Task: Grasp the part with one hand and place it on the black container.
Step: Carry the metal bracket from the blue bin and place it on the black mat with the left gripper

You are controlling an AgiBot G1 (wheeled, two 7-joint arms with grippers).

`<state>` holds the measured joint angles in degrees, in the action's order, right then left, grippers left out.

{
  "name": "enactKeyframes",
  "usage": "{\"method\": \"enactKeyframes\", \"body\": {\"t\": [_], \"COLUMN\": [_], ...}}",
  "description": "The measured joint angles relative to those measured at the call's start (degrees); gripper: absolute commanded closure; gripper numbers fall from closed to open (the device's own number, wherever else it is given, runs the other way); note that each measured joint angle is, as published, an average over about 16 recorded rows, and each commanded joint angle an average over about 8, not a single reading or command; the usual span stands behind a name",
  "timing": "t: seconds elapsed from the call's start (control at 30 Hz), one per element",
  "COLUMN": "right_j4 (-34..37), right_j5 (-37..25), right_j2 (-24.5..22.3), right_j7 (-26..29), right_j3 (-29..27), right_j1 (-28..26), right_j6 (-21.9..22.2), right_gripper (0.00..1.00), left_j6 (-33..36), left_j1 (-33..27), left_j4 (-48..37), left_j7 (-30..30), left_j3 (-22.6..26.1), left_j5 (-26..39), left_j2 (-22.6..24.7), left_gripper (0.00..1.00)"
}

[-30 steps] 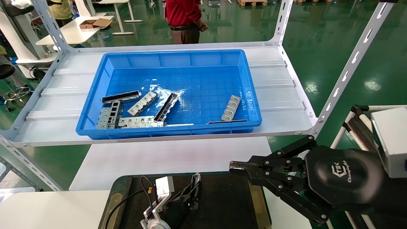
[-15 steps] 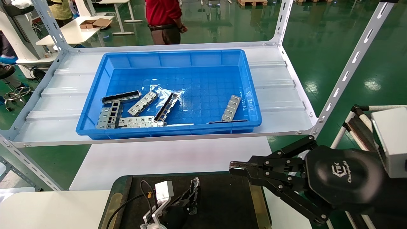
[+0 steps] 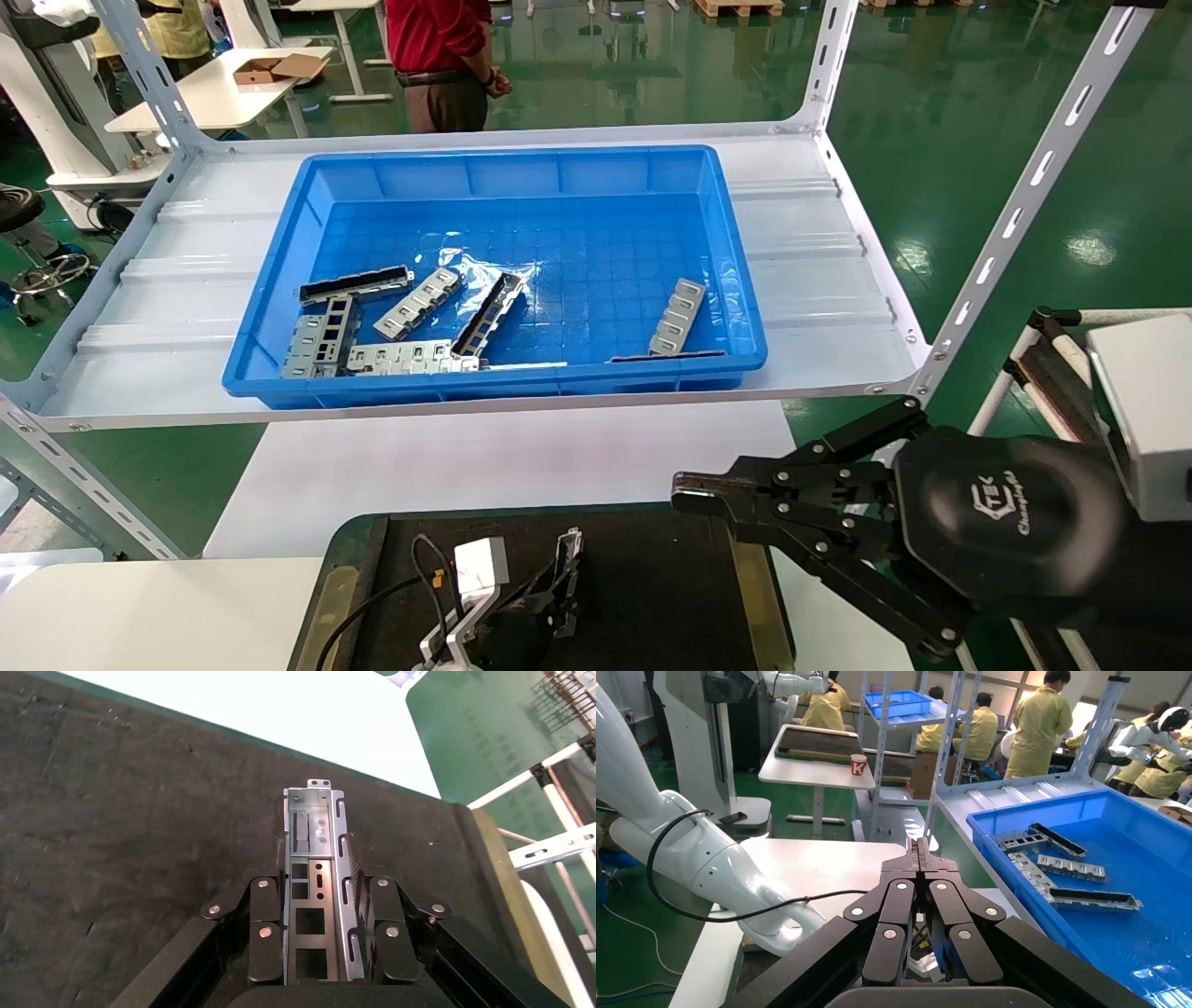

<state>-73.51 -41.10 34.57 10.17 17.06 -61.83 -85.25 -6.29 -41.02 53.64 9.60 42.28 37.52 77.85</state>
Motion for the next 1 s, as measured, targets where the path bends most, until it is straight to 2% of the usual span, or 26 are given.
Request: {"method": "enactKeyframes", "body": {"t": [0.07,0.1,0.13,0.3,0.37,0.4,0.77,1.0], "right_j4": [0.0,0.0,0.0,0.0,0.0,0.0,0.0,0.0], "right_j5": [0.0,0.0,0.0,0.0,0.0,0.0,0.0,0.1], "right_j2": [0.0,0.0,0.0,0.0,0.0,0.0,0.0,0.0], "right_j7": [0.0,0.0,0.0,0.0,0.0,0.0,0.0,0.0], "right_j3": [0.0,0.0,0.0,0.0,0.0,0.0,0.1,0.1], "right_j1": [0.0,0.0,0.0,0.0,0.0,0.0,0.0,0.0], "right_j6": [0.0,0.0,0.0,0.0,0.0,0.0,0.0,0.0], "right_gripper": [0.98,0.92,0.81,0.19,0.01,0.00,0.00,0.00], "left_j6": [-0.2,-0.2,-0.3,-0.7,-0.8,-0.9,-1.3,0.5], "left_j1": [0.0,0.0,0.0,0.0,0.0,0.0,-0.3,0.0], "left_j4": [-0.1,-0.1,-0.1,-0.2,-0.1,-0.1,0.7,2.5], "left_j7": [0.5,0.8,1.1,2.4,3.0,3.3,6.5,7.8], "left_j3": [0.1,0.2,0.3,0.6,0.8,0.9,1.5,0.2], "left_j5": [0.4,0.7,0.9,2.1,2.6,2.9,6.0,8.6], "left_j2": [0.0,0.0,0.0,0.0,0.0,0.0,-0.2,-1.3], "left_gripper": [1.00,0.96,0.89,0.26,0.06,0.00,0.00,0.00]}}
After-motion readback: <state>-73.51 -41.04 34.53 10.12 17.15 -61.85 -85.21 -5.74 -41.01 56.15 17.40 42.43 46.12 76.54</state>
